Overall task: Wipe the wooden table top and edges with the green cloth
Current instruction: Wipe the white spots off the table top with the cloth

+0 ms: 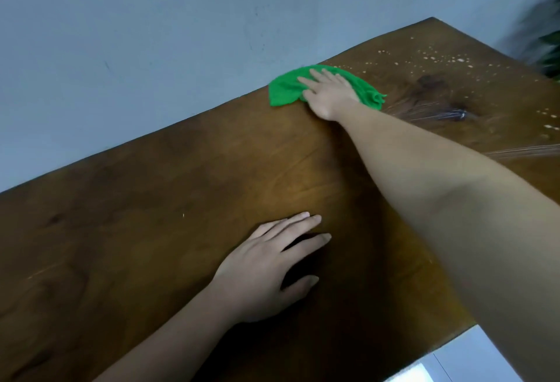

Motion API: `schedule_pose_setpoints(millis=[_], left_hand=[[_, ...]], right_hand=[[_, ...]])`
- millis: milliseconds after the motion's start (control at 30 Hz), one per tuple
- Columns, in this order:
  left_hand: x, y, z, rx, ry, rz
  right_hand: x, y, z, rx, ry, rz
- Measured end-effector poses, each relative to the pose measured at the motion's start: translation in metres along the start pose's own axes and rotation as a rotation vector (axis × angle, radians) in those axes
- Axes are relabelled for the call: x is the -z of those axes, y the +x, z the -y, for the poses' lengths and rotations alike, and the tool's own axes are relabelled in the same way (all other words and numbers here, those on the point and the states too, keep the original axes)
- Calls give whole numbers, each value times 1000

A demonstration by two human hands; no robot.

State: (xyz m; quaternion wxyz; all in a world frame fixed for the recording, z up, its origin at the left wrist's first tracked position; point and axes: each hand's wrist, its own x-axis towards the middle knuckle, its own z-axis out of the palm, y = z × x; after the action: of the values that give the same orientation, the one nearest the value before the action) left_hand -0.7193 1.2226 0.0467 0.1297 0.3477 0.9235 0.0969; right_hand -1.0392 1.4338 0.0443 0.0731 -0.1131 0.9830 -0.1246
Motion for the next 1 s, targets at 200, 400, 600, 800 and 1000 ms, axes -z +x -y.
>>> schedule_pose_setpoints(millis=[200, 400, 600, 800, 1000], left_hand=[[-8, -2, 1, -3, 8, -66], [-12, -4, 3, -17, 22, -69], [-13, -2, 4, -18, 31, -67], [-16, 5, 7, -75, 56, -37], [-11, 54, -15, -187, 73, -9]], right_hand=[[7, -55, -69, -168, 26, -56], [-15, -158, -44, -121, 15, -46], [-43, -265, 5, -27, 9, -36], [-59, -347, 26, 13, 40, -26], [-48, -352, -23, -77, 59, -88]])
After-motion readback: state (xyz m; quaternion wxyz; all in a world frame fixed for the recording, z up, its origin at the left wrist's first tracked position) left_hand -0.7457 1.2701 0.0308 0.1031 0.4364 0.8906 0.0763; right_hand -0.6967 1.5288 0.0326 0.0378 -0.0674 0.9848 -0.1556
